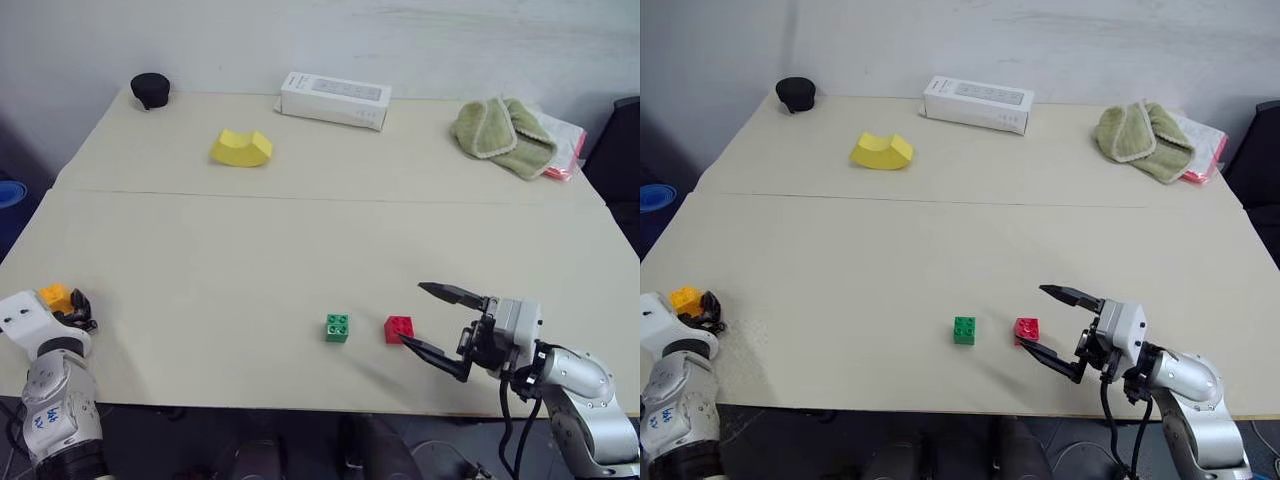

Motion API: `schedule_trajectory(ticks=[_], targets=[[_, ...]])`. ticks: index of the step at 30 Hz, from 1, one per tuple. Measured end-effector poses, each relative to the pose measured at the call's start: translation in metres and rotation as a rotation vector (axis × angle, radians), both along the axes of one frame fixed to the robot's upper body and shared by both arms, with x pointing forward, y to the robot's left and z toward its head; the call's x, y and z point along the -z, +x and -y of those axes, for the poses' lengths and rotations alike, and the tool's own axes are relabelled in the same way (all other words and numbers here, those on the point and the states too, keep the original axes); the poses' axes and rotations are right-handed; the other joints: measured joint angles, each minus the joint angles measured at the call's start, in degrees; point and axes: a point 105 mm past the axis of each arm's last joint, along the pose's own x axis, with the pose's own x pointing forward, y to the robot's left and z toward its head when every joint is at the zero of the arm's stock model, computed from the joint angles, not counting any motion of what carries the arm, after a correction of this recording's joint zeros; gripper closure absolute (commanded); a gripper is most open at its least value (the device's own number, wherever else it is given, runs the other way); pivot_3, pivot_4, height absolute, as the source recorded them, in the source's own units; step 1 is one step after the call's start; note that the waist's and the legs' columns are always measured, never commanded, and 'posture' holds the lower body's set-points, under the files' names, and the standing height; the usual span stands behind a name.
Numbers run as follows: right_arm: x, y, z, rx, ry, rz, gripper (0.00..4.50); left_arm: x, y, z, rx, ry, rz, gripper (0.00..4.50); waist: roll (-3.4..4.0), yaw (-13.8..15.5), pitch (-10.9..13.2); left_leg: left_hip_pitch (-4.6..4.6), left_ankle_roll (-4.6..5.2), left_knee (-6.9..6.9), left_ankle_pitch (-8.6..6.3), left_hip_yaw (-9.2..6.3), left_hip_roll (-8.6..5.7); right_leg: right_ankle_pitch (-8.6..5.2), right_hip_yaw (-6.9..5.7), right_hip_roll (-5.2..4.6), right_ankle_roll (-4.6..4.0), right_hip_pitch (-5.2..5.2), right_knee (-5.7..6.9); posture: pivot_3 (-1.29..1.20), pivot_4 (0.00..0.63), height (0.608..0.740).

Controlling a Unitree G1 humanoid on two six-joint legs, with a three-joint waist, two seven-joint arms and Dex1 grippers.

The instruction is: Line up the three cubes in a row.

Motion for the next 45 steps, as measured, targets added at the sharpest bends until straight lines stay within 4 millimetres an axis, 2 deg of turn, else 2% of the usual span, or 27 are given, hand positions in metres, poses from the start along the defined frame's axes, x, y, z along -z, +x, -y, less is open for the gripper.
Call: schedule_trajectory(ticks=[1, 5, 7, 9, 12, 13, 16, 18, 22, 24, 27, 34, 39, 45], targets=[[0.000, 0.000, 0.000, 0.003, -0.001, 0.004, 0.00, -0.001, 0.001, 0.001, 0.008, 0.006, 0.000, 3.01, 0.00, 0.0, 0.0, 0.00, 0.00, 0.00, 0.00, 0.00, 0.00, 0.00, 0.00, 0.00, 0.00, 0.00, 0.00, 0.00, 0.150, 0.740], [0.006, -0.003, 0.002, 0.017, -0.006, -0.014, 0.00, -0.006, 0.004, 0.005, 0.071, 0.036, 0.017, 2.99, 0.00, 0.1, 0.0, 0.00, -0.01, -0.01, 0.00, 0.00, 0.00, 0.00, -0.01, 0.00, 0.00, 0.00, -0.01, 0.00, 0.150, 0.740], [0.010, -0.006, 0.003, 0.025, -0.007, -0.033, 0.00, -0.017, 0.013, 0.021, 0.224, 0.077, 0.063, 2.99, 0.00, 0.1, 0.0, -0.01, -0.01, 0.00, 0.00, 0.00, -0.01, 0.00, -0.01, -0.01, -0.01, -0.01, -0.01, 0.00, 0.150, 0.740], [0.011, -0.007, 0.004, 0.029, -0.009, -0.036, 0.00, -0.034, 0.026, 0.053, 0.482, 0.130, 0.120, 2.99, 0.00, 0.2, 0.0, -0.03, -0.02, 0.02, 0.00, -0.01, -0.02, -0.01, -0.05, -0.04, -0.02, 0.00, -0.01, 0.00, 0.150, 0.740], [0.010, -0.009, 0.011, 0.049, -0.026, -0.034, 0.00, -0.055, 0.035, 0.116, 0.932, 0.236, 0.129, 2.99, 0.02, 0.2, 0.0, -0.04, -0.07, 0.01, 0.02, -0.01, -0.04, -0.03, -0.03, -0.05, -0.05, 0.00, -0.03, 0.00, 0.150, 0.740], [0.009, -0.009, 0.015, 0.060, -0.038, -0.032, 0.00, -0.057, 0.034, 0.142, 1.120, 0.278, 0.103, 2.99, 0.06, 0.1, 0.0, -0.02, -0.23, 0.00, 0.11, 0.01, -0.04, -0.03, -0.01, -0.05, -0.05, 0.00, -0.04, 0.00, 0.150, 0.740], [0.007, -0.012, 0.022, 0.079, -0.057, -0.028, 0.00, -0.049, 0.020, 0.195, 1.593, 0.375, 0.012, 2.99, 0.14, -0.1, 0.0, 0.01, -0.36, -0.07, 0.19, 0.05, -0.03, -0.05, 0.02, 0.03, -0.08, -0.01, -0.03, 0.00, 0.150, 0.740], [0.007, -0.013, 0.025, 0.086, -0.064, -0.035, 0.00, -0.044, 0.014, 0.211, 1.805, 0.430, -0.037, 2.99, 0.17, -0.2, 0.1, 0.02, -0.35, -0.11, 0.20, 0.09, -0.01, -0.06, 0.03, 0.09, -0.11, -0.05, 0.03, 0.00, 0.150, 0.740], [0.005, -0.015, 0.027, 0.100, -0.070, -0.029, 0.00, -0.030, 0.013, 0.225, 2.120, 0.542, -0.178, 2.99, 0.21, 0.0, 0.1, -0.05, -0.27, -0.07, 0.23, 0.08, -0.06, -0.07, 0.01, 0.14, -0.13, -0.15, 0.17, 0.00, 0.150, 0.740], [0.007, -0.021, 0.028, 0.114, -0.073, -0.039, 0.00, -0.024, 0.017, 0.232, 2.204, 0.561, -0.208, 2.99, 0.23, 0.1, 0.1, -0.09, -0.28, -0.05, 0.24, 0.08, -0.08, -0.07, 0.02, 0.14, -0.12, -0.16, 0.16, 0.00, 0.150, 0.740], [0.007, -0.025, 0.028, 0.131, -0.071, -0.040, 0.00, -0.019, 0.021, 0.238, 2.221, 0.547, -0.212, 2.99, 0.22, -0.2, 0.1, -0.19, -0.29, 0.08, 0.24, 0.10, -0.05, -0.06, 0.06, 0.13, -0.08, -0.19, 0.16, 0.00, 0.150, 0.740], [0.010, -0.035, 0.033, 0.199, -0.064, -0.054, 0.00, -0.005, 0.023, 0.233, 2.205, 0.505, -0.228, 2.99, 0.22, 0.0, 0.1, -0.18, 0.00, 0.18, 0.09, 0.07, -0.05, -0.05, 0.07, 0.11, -0.06, -0.18, 0.23, 0.00, 0.150, 0.740], [0.009, -0.036, 0.033, 0.207, -0.063, -0.048, 0.00, -0.003, 0.022, 0.244, 2.243, 0.529, -0.202, 2.99, 0.22, 0.1, 0.1, -0.19, 0.02, 0.22, 0.08, 0.06, -0.07, -0.05, 0.07, 0.09, -0.05, -0.17, 0.23, 0.00, 0.150, 0.740], [0.008, -0.035, 0.033, 0.211, -0.062, -0.040, 0.00, -0.001, 0.021, 0.248, 2.254, 0.531, -0.188, 2.99, 0.22, 0.0, 0.1, -0.18, 0.01, 0.23, 0.08, 0.06, -0.06, -0.05, 0.06, 0.10, -0.06, -0.17, 0.25, 0.00, 0.150, 0.740]])
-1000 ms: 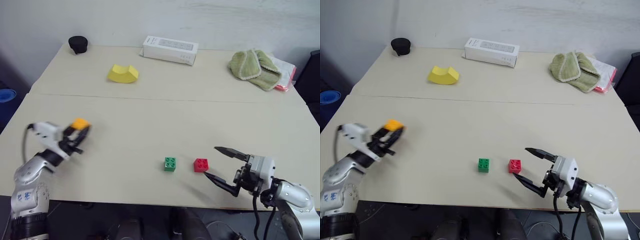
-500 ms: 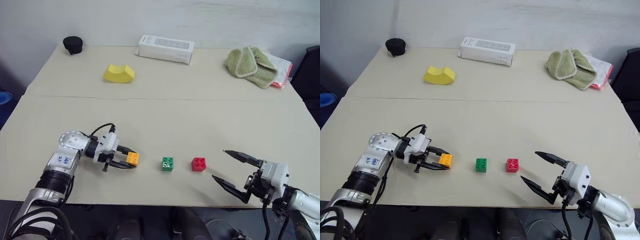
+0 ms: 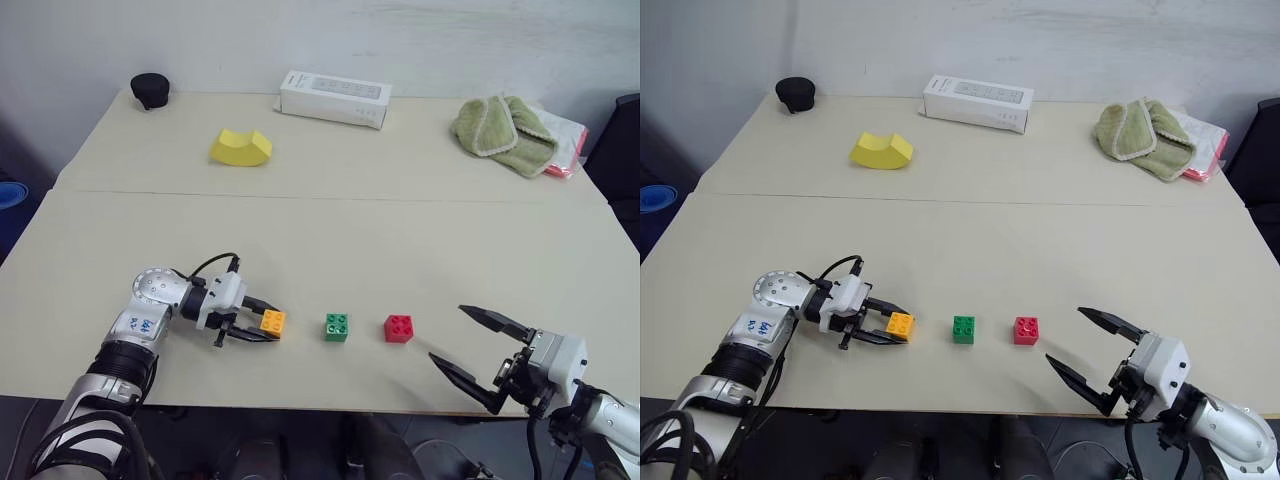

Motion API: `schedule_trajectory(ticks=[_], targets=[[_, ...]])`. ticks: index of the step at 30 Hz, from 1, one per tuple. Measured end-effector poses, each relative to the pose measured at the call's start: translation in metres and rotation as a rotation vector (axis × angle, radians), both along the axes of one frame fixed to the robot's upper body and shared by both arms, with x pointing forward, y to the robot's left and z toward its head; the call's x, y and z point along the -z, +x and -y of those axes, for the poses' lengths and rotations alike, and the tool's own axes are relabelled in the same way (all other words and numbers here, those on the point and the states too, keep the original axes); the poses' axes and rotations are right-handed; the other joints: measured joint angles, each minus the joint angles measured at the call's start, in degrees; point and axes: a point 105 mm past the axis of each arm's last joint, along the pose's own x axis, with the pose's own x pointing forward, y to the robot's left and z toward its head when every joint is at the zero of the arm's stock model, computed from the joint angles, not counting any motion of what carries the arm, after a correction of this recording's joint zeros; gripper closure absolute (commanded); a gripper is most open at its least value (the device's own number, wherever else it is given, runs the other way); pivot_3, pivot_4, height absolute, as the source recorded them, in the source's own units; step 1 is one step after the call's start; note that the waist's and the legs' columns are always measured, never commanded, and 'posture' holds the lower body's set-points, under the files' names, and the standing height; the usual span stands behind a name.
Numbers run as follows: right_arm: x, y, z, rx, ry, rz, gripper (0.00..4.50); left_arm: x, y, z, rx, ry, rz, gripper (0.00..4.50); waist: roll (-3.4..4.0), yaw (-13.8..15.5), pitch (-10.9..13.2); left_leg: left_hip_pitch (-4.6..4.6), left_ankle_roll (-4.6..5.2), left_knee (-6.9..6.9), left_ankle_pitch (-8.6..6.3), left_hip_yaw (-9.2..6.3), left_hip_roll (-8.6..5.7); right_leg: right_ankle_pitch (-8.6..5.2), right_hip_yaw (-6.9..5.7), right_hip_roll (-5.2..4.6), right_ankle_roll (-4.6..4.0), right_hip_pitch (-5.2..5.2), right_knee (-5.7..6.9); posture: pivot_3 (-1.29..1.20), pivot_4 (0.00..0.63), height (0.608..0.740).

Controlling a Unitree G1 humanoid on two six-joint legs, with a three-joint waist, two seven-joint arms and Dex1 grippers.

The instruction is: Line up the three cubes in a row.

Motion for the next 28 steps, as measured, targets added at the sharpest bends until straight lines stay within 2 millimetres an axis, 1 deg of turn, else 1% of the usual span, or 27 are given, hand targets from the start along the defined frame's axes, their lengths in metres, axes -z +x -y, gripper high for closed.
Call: schedule_trajectory(ticks=[2, 4, 6, 7, 10, 12, 15, 18, 20, 21, 22, 24, 28], targets=[[-0.001, 0.001, 0.000, -0.001, 0.000, 0.005, 0.00, 0.001, -0.001, 0.000, 0.002, 0.000, 0.005, 2.99, 0.00, 0.0, 0.0, 0.00, 0.00, 0.01, 0.00, 0.00, 0.00, 0.00, 0.00, 0.00, 0.00, 0.00, 0.00, 0.00, 0.150, 0.740], [-0.002, 0.001, -0.001, -0.003, 0.000, 0.010, 0.00, 0.002, -0.001, -0.001, 0.000, 0.001, 0.007, 2.27, 0.00, 0.0, 0.0, 0.00, 0.00, 0.01, 0.00, 0.00, 0.01, 0.00, 0.00, 0.00, 0.00, 0.00, 0.00, 0.00, 0.150, 0.740], [-0.003, 0.002, -0.001, -0.004, 0.000, 0.014, 0.00, 0.008, -0.004, -0.004, -0.004, 0.022, -0.012, 1.75, 0.00, -0.1, 0.0, 0.00, 0.00, 0.01, 0.00, 0.00, 0.01, 0.00, 0.01, 0.01, 0.00, 0.00, 0.01, 0.00, 0.150, 0.740], [-0.003, 0.002, -0.001, -0.007, 0.000, 0.015, 0.00, 0.009, -0.006, -0.005, -0.009, 0.020, -0.019, 1.41, 0.00, -0.1, 0.0, 0.00, 0.00, 0.01, 0.00, -0.01, 0.02, 0.00, 0.00, 0.02, 0.00, 0.00, 0.01, 0.00, 0.150, 0.740], [-0.003, 0.006, 0.001, -0.014, -0.004, 0.021, 0.00, 0.008, -0.008, -0.014, -0.037, 0.023, -0.016, 0.52, 0.00, -0.2, 0.0, 0.01, 0.00, 0.02, 0.00, 0.00, 0.02, 0.00, 0.00, 0.01, 0.00, 0.00, 0.02, 0.00, 0.150, 0.740], [-0.003, 0.008, 0.005, -0.015, -0.016, 0.017, 0.00, 0.006, -0.011, -0.026, -0.074, 0.035, -0.009, 0.52, 0.02, -0.2, 0.0, 0.00, 0.00, 0.02, -0.01, -0.01, 0.04, -0.01, 0.01, 0.01, -0.01, -0.01, 0.03, 0.00, 0.150, 0.740], [-0.006, 0.006, 0.009, -0.047, -0.063, 0.015, 0.00, 0.004, -0.015, -0.044, -0.145, 0.050, 0.011, 0.52, 0.05, -0.1, 0.0, -0.01, 0.02, 0.02, -0.02, -0.02, 0.04, -0.01, 0.00, -0.01, -0.01, -0.01, 0.02, 0.00, 0.150, 0.740], [-0.006, -0.005, 0.015, -0.131, -0.164, -0.032, 0.00, 0.002, -0.021, -0.066, -0.230, 0.077, 0.006, 0.52, 0.06, -0.1, 0.0, -0.02, 0.06, 0.02, -0.05, -0.03, 0.05, -0.01, 0.00, -0.02, -0.01, -0.01, -0.01, 0.00, 0.150, 0.740], [-0.012, -0.013, 0.026, -0.170, -0.228, -0.061, 0.00, -0.005, -0.026, -0.087, -0.315, 0.099, -0.013, 0.52, 0.07, -0.1, 0.0, -0.01, 0.07, 0.00, -0.06, -0.05, 0.07, -0.01, -0.02, -0.02, -0.02, 0.00, -0.04, 0.00, 0.150, 0.740], [-0.015, -0.015, 0.029, -0.194, -0.256, -0.069, 0.00, -0.008, -0.028, -0.092, -0.334, 0.108, -0.015, 0.52, 0.07, -0.1, 0.0, 0.00, 0.07, 0.00, -0.06, -0.05, 0.07, -0.01, -0.02, -0.03, -0.02, 0.01, -0.04, 0.00, 0.150, 0.740], [-0.018, -0.019, 0.032, -0.229, -0.294, -0.079, 0.00, -0.014, -0.031, -0.097, -0.348, 0.116, -0.001, 0.52, 0.07, 0.0, 0.0, 0.03, 0.09, 0.00, -0.08, -0.05, 0.06, -0.01, -0.01, -0.05, -0.01, 0.05, -0.04, 0.00, 0.150, 0.740], [-0.021, -0.020, 0.035, -0.255, -0.319, -0.084, 0.00, -0.020, -0.034, -0.100, -0.366, 0.117, 0.015, 0.52, 0.07, 0.0, 0.0, 0.07, 0.09, -0.01, -0.10, -0.06, 0.07, -0.01, -0.01, -0.06, -0.01, 0.08, -0.06, 0.00, 0.150, 0.740], [-0.030, -0.011, 0.039, -0.264, -0.331, -0.052, 0.00, -0.024, -0.038, -0.105, -0.453, 0.082, -0.006, 0.52, 0.11, 0.0, 0.1, 0.06, 0.08, -0.01, -0.12, -0.05, 0.09, -0.02, 0.00, -0.05, -0.02, 0.06, -0.05, 0.00, 0.150, 0.740]])
